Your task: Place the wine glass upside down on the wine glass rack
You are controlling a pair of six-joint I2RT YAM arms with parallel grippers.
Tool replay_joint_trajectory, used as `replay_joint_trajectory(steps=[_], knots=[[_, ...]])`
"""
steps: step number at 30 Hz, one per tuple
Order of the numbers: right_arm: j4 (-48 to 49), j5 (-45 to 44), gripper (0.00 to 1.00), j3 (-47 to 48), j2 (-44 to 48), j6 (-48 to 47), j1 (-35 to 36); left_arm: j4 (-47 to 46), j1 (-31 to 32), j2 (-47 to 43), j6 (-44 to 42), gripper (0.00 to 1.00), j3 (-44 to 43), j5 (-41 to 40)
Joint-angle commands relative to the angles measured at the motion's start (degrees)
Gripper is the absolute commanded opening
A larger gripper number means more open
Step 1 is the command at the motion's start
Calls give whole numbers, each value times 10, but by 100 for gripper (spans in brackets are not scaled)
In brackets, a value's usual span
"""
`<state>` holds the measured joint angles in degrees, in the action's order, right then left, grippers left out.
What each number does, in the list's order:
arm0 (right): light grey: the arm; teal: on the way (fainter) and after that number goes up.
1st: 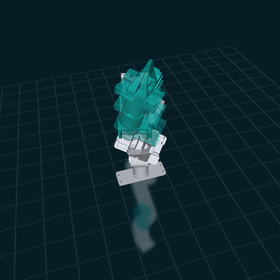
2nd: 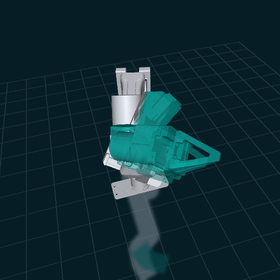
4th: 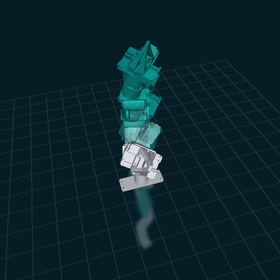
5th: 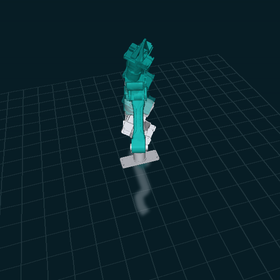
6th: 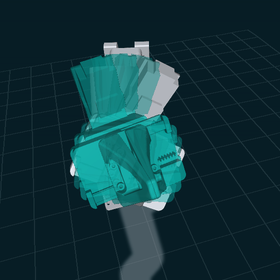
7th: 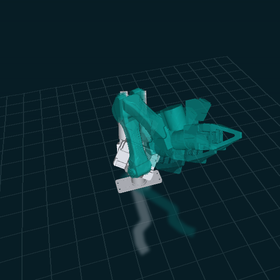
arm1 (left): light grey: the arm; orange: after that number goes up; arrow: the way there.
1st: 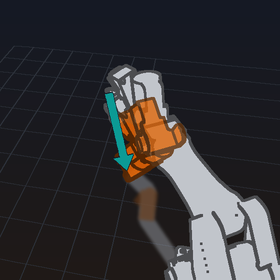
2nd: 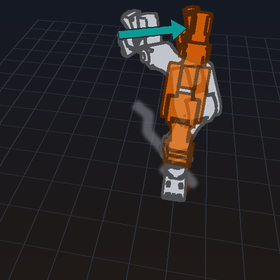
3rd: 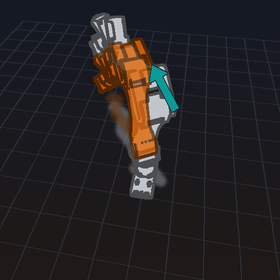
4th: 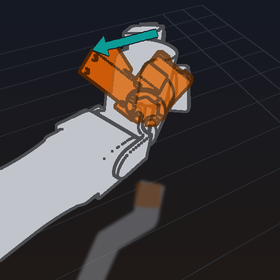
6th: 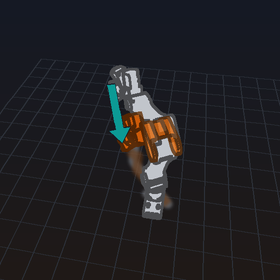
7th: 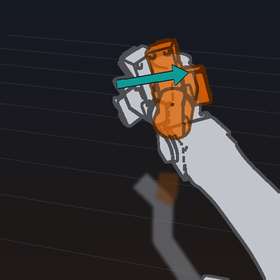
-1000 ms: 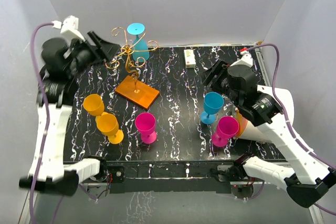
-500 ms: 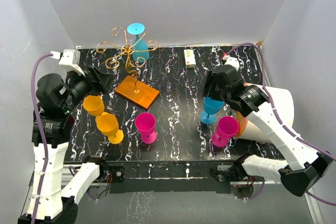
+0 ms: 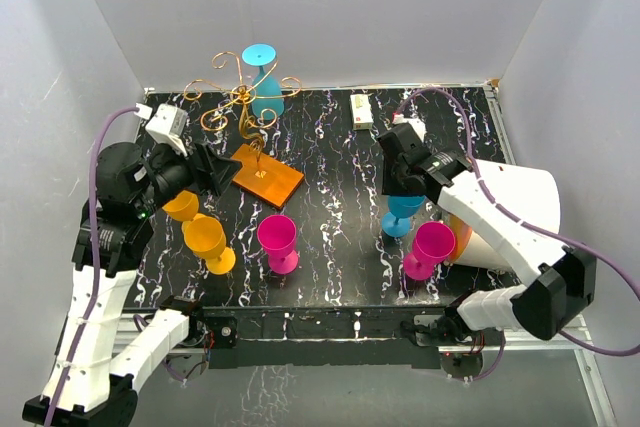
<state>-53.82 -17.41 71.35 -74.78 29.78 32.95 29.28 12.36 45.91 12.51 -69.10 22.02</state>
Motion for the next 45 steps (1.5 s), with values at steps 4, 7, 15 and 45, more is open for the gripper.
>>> replay_joint_trajectory(steps=[4,7,15,45], knots=[[21,10,18,-19,-28,-5,2,-7,10,-8,-20,62,6,3],[29,15,13,-23,-34,-4,1,-11,12,-3,-19,62,-1,6],[38,13,0,9,-13,-3,2,-32,13,7,-1,64,-20,27],[541,35,0,-174,353,140,2,-337,103,134,326,90,-4,125]])
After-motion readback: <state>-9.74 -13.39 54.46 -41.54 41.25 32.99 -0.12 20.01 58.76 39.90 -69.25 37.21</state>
